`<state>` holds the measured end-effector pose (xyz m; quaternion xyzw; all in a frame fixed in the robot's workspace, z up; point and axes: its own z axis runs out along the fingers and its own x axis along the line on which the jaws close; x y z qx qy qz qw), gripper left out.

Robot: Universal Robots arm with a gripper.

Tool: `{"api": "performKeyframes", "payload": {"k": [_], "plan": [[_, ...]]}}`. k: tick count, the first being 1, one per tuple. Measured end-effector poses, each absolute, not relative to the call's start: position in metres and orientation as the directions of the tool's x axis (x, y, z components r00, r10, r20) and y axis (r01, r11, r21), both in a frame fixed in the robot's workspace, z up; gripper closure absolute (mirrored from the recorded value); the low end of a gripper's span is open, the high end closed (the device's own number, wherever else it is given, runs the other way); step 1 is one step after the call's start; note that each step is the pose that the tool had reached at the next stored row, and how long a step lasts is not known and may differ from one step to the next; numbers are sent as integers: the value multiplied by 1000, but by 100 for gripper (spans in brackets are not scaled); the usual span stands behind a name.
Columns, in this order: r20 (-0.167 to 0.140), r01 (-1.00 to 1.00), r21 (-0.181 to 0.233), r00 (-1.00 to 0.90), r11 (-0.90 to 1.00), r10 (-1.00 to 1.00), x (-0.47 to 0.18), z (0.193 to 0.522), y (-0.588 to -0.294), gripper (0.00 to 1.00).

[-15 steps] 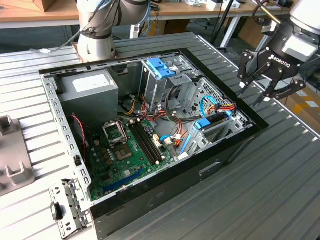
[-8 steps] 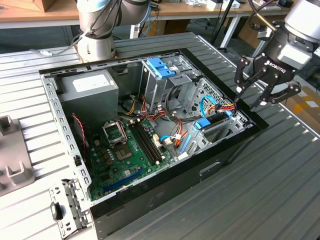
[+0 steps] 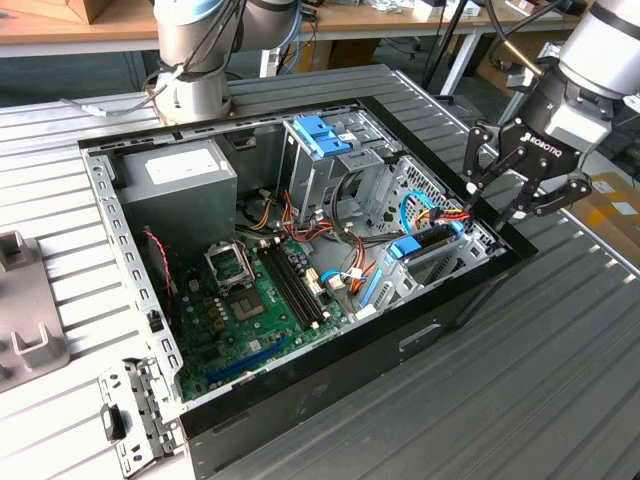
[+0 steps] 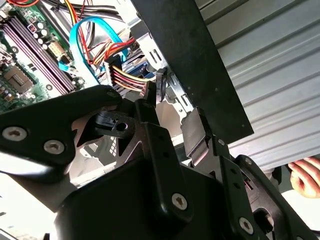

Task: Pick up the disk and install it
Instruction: 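Insert the first disk wire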

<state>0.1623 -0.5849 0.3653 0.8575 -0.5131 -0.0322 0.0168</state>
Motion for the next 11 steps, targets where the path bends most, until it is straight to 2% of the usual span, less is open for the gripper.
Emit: {"api": "performKeyframes", "payload": {"k": [11], "plan": [[-38, -866, 62, 495, -497, -868, 162, 359, -576, 52]]}}
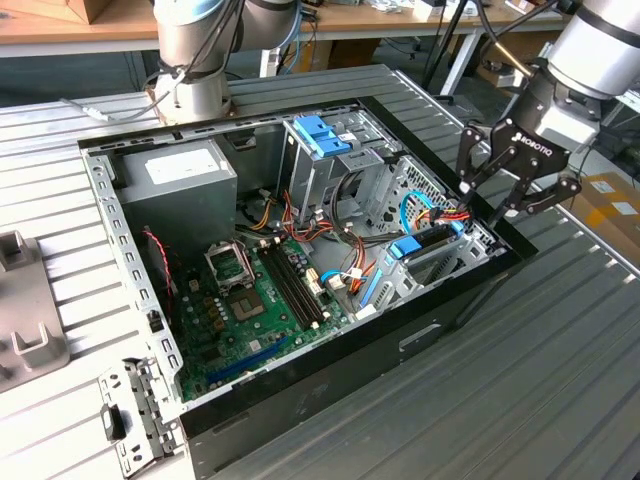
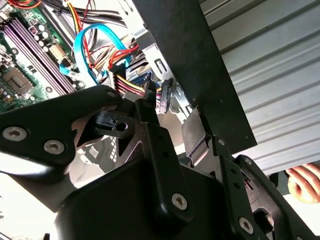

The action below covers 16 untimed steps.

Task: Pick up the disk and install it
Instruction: 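Insert the first disk wire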

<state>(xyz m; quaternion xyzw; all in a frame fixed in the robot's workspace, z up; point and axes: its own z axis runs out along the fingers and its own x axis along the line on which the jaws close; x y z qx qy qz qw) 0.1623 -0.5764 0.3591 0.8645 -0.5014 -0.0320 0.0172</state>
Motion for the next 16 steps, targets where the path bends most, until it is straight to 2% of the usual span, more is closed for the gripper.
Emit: {"api": "performKeyframes", "payload": {"k": [8, 10, 11, 13, 14, 16], "plan": [[-38, -863, 62, 500, -501, -865, 162, 358, -576, 53], [-38, -863, 62, 500, -501, -865, 162, 358, -576, 67], [-38, -863, 62, 500, -501, -865, 162, 358, -576, 67], [-38, -863, 62, 500, -501, -865, 162, 358, -576, 78], [-38, -863, 62, 500, -501, -865, 162, 358, -576, 82], [-38, -863, 62, 500, -501, -865, 162, 358, -576, 82]]}}
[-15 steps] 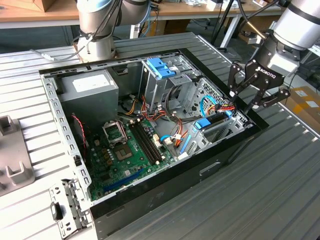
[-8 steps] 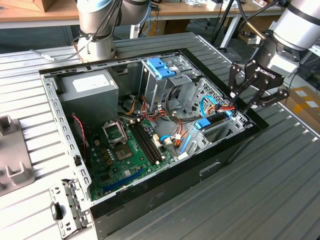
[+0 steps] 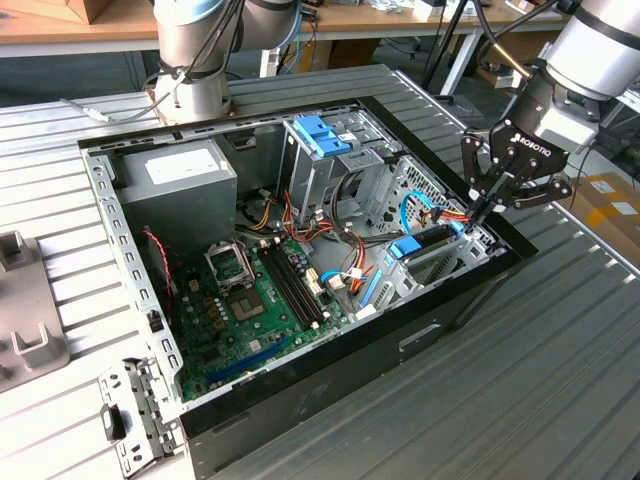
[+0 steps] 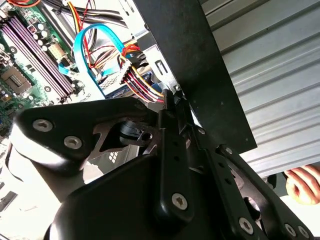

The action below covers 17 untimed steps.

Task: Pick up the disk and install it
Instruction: 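Insert the first disk wire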

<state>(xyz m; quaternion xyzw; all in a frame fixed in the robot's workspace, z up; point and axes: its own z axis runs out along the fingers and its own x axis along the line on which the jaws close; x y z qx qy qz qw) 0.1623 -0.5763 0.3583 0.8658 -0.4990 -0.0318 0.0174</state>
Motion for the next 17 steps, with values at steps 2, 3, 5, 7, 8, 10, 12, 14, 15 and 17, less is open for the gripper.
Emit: {"api": "performKeyframes", "payload": {"k": [2, 3, 5, 7, 8, 10, 12, 14, 15, 17], "plan": [[-38, -863, 62, 500, -501, -865, 162, 358, -576, 82], [-38, -863, 62, 500, -501, -865, 162, 358, -576, 82], [-38, -863, 62, 500, -501, -865, 162, 358, -576, 82], [-38, -863, 62, 500, -501, -865, 162, 358, -576, 82], [-38, -863, 62, 500, -501, -865, 162, 358, -576, 82], [-38, -863, 62, 500, -501, -865, 162, 358, -576, 82], [-38, -863, 62, 500, -502, -865, 162, 359, -576, 82], [-38, -863, 62, 500, -502, -865, 161, 361, -576, 82], [-38, -863, 61, 500, -501, -865, 159, 361, -576, 82], [-39, -863, 61, 500, -502, -865, 156, 361, -576, 82]]}}
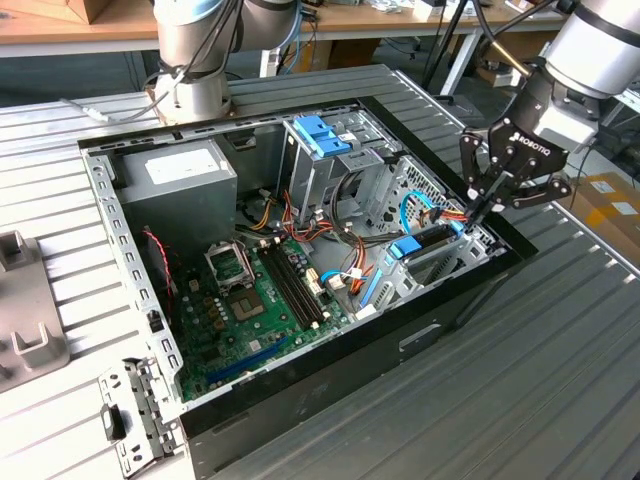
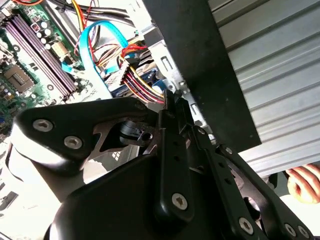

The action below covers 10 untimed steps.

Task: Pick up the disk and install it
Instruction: 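Insert the first disk wire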

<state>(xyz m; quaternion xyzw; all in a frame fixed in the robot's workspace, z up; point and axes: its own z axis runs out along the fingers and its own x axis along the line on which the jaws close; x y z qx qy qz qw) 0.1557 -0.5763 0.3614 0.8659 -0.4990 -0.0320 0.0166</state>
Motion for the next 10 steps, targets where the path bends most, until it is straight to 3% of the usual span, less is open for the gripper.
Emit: {"api": "performKeyframes", "payload": {"k": [10], "plan": [[-55, -863, 51, 500, -503, -864, 135, 361, -572, 83]]}}
